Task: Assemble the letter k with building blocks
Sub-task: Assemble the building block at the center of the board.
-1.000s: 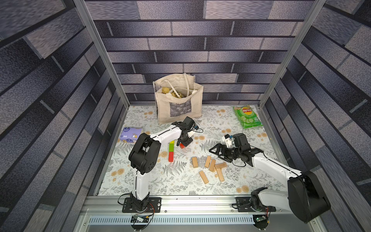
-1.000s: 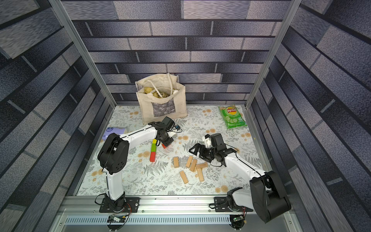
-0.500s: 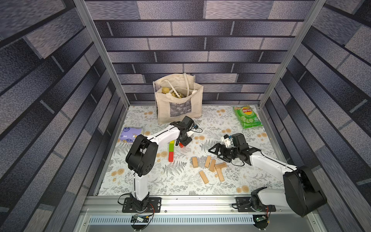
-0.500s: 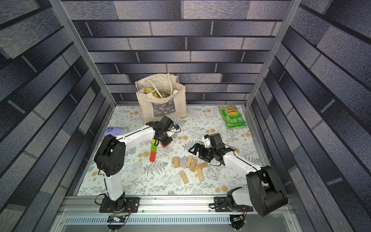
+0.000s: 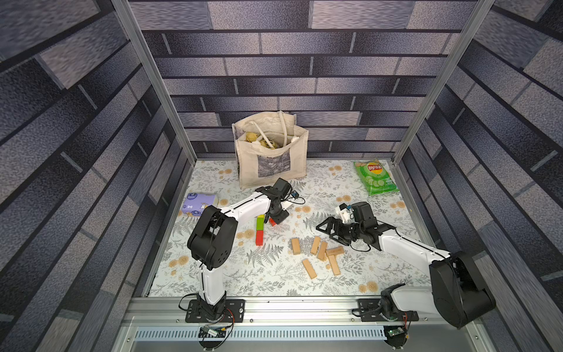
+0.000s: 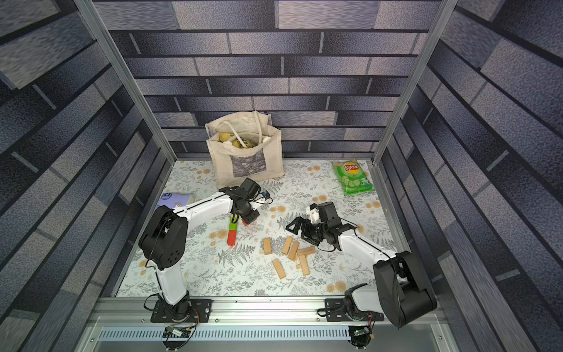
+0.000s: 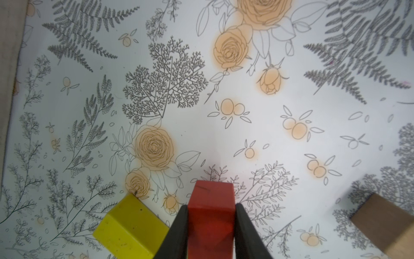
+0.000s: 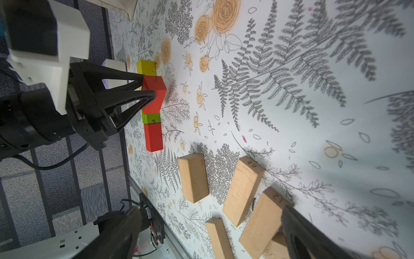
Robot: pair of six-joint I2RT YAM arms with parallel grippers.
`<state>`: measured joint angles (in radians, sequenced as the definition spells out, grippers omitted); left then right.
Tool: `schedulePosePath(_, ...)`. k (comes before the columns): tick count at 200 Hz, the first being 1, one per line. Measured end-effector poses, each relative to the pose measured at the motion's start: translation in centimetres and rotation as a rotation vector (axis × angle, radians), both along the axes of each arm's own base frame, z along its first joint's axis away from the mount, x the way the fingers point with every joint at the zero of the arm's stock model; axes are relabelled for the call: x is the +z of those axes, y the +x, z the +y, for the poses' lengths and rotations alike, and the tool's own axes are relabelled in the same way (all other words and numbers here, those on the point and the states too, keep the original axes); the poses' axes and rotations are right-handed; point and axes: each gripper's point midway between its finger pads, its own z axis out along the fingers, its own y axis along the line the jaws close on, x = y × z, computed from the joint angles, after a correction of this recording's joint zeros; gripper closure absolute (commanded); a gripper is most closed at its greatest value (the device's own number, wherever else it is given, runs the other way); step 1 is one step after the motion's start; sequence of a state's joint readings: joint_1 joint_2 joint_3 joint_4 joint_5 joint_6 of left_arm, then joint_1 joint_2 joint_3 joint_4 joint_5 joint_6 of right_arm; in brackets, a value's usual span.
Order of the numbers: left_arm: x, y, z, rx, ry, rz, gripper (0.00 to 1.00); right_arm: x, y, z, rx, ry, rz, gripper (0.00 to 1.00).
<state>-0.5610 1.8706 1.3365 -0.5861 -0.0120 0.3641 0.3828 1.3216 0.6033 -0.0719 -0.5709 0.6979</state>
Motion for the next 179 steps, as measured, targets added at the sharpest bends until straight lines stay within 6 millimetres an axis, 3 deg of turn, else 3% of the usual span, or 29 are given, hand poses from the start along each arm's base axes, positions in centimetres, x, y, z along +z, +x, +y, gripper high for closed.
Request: schedulePosePath(179, -0.04, 0.59, 0.48, 0.013, -0.002, -0.013, 0.98, 0.14, 0.14, 0.04, 0.0, 0.005, -0.007, 0.0)
